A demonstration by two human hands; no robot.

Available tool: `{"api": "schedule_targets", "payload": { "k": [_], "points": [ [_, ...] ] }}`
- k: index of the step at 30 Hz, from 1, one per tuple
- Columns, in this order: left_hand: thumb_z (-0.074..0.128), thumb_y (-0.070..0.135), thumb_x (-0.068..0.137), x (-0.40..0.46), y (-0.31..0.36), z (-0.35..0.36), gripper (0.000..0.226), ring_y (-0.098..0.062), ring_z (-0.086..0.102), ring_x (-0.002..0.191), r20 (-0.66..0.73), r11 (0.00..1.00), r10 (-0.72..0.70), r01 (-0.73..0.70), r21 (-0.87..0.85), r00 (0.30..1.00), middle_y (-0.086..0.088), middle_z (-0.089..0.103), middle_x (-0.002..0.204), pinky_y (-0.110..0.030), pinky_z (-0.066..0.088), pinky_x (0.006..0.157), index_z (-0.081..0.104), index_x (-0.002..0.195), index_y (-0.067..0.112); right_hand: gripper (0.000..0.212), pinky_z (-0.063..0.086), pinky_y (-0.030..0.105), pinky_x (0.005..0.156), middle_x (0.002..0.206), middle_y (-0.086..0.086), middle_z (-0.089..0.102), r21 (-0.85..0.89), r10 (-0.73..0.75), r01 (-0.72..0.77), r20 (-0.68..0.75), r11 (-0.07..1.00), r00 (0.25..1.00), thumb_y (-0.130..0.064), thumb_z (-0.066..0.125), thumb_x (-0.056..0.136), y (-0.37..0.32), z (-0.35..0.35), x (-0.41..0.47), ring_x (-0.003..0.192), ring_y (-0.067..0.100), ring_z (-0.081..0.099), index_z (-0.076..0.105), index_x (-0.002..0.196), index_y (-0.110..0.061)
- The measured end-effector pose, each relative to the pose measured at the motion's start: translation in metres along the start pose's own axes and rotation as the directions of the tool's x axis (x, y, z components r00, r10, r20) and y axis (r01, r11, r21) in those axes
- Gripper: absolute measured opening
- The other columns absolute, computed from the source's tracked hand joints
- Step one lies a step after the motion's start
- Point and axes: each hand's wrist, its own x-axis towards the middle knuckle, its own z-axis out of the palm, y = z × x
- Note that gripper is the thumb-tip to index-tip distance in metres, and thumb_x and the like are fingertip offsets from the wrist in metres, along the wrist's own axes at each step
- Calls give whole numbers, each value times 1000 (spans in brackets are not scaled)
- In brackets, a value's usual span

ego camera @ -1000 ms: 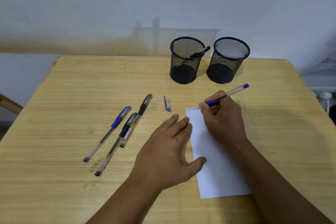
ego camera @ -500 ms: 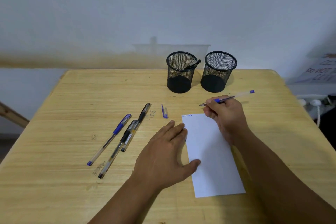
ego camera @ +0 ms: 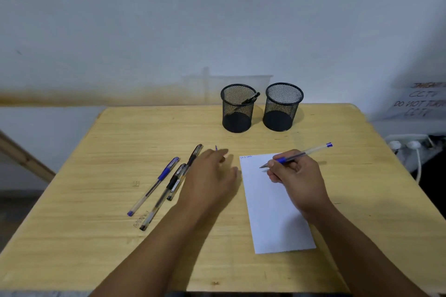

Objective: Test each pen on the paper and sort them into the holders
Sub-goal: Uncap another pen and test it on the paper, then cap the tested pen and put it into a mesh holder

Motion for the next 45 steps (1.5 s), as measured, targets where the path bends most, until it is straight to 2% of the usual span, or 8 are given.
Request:
{"api": "schedule_targets", "payload": {
  "k": [4,6,9,12,16,21,26,45],
  "points": [
    [62,34,84,31,-3,-1,37,-16,56,97,-8,994,-85,86,66,996,5,59,101,-27,41,74,63,119,20,7,58,24,68,72,6,73,-6,-11,11,30,1000,999,-6,70,86,-5,-3,-14,68,15,70,64,90,-3],
    [60,35,83,40,-4,-2,19,-20,55,88,4,987,-98,97,124,995,0,58,91,-30,40,65,62,89,18,7,58,24,68,73,6,74,-19,-7,7,36,1000,999,-7,70,86,-6,-4,-20,69,16,70,64,89,-5],
    [53,27,82,47,-6,2,26,-21,48,70,11,977,-117,113,183,993,-2,51,73,-30,27,50,44,61,14,6,59,28,70,76,8,74,-20,4,-3,33,1000,999,-6,70,86,-7,-8,-25,73,18,72,64,88,-7],
    [52,21,91,50,-8,1,22,-23,58,77,51,957,-110,92,275,993,-5,64,85,-32,46,62,68,81,11,6,59,28,70,76,10,74,-12,6,-6,29,1000,1000,-5,70,86,-8,-12,-28,74,21,72,64,89,-6],
    [53,23,95,38,-3,-8,23,-21,64,89,67,969,-38,20,247,997,2,69,100,-34,54,76,73,105,23,6,59,27,69,75,10,74,0,-6,6,27,1000,1000,-5,69,86,-12,-14,-30,73,23,71,64,89,-4],
    [65,16,92,11,-2,-18,15,-6,63,88,58,994,112,-111,-11,992,12,71,90,-29,50,77,76,95,26,5,59,31,71,73,10,73,50,-25,23,36,998,999,-4,69,86,-20,-11,-30,71,22,70,65,88,-5],
    [75,12,84,-21,9,-22,20,4,66,85,70,955,24,-2,-296,997,19,73,87,-14,49,76,76,89,31,6,59,31,73,75,9,73,95,-32,22,97,995,995,-2,69,86,-26,-5,-33,72,22,71,65,89,-4],
    [72,7,86,-46,20,-12,19,-6,68,91,109,860,92,-24,-509,990,13,74,91,-20,52,78,78,94,23,9,53,21,69,80,5,75,19,-77,75,221,997,972,-3,75,81,-19,-5,-48,76,13,71,72,84,-12]
  ]
}}
